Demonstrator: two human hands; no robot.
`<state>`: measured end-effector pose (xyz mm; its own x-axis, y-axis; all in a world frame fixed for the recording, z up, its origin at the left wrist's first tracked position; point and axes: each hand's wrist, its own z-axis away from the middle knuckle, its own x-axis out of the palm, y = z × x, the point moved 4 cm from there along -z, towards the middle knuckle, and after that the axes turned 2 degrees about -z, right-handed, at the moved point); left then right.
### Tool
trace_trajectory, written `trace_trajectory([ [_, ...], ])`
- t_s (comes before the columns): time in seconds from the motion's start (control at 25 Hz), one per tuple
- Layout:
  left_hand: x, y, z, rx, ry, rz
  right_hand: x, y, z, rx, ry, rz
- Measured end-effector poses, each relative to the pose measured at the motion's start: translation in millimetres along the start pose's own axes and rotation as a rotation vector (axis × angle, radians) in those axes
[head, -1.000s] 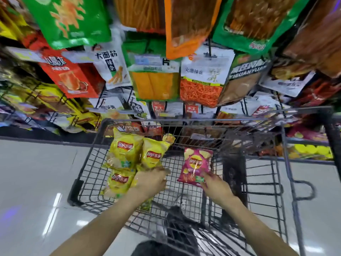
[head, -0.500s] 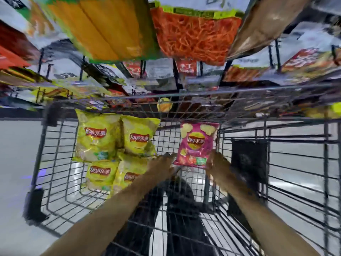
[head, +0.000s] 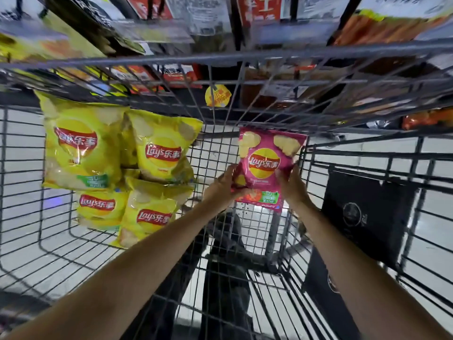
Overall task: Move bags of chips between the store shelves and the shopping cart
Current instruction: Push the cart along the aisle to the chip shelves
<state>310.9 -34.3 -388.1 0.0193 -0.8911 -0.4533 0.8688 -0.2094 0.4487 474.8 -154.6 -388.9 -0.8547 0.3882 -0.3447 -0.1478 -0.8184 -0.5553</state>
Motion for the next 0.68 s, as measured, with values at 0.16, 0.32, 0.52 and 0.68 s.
trace_trajectory([
  [0.16, 2, 2, -1, 0.031, -0.038, 0.142, 0, -4, -10, 0.008, 0.027, -0.056],
  [0.32, -5, -4, 14, 0.033, -0.055, 0.204, 5, -2, 4, -0.005, 0.028, -0.069],
  [0.52, -24, -3, 45, 0.11, -0.076, 0.224, 6, -13, 42, 0.002, 0.023, -0.073],
  [0.68, -47, -10, 77, 0.16, -0.099, 0.2, 8, -24, 86, -0.002, 0.057, -0.105],
])
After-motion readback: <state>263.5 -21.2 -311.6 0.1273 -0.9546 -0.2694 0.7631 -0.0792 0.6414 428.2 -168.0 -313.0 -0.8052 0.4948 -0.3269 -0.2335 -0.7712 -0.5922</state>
